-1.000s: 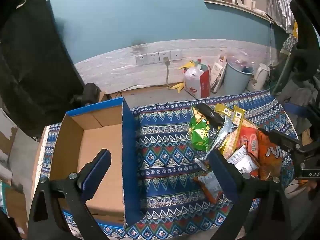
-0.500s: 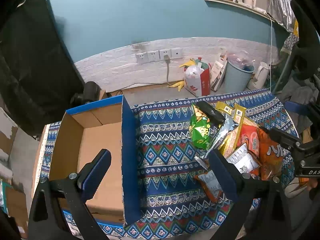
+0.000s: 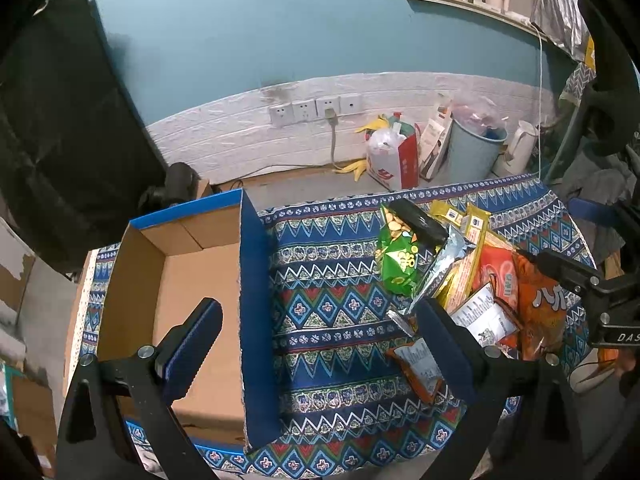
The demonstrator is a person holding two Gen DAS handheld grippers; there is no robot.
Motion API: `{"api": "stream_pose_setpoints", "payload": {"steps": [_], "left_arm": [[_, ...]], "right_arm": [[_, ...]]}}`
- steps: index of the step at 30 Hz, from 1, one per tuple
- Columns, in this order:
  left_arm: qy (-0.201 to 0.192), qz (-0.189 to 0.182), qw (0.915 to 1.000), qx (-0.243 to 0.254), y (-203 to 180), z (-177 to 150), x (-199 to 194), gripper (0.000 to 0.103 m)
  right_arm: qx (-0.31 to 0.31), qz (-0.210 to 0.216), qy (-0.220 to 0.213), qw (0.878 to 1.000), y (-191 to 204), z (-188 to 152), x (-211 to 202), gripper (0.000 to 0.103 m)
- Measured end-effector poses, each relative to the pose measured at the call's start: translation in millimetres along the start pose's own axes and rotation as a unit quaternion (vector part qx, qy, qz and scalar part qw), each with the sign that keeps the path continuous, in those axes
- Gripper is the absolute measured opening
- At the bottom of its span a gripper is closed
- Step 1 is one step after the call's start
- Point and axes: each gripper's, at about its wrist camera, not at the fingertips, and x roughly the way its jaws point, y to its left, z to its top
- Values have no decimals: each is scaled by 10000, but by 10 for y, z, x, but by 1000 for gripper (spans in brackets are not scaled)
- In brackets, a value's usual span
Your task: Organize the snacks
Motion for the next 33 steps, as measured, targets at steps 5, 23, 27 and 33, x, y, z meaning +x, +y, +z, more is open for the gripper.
{"api": "stream_pose_setpoints", "payload": {"steps": [5,23,27,33], "left_arm": [[12,-12,10000,11,-6,-8,6,99],[36,-51,10000,51,-23,-15,9,99],[36,-50,10000,59,-27,-7,10,99],[54,-53,10000,65,-33,-2,14,99]], "right_arm": [[-19,9,3,10000,39,5,1,92],[-44,33,56,10000,70,-13,21,92],[-94,41,77,9999,89,-26,21,92],[-97,39,85,9999,104,-21,23,92]]}}
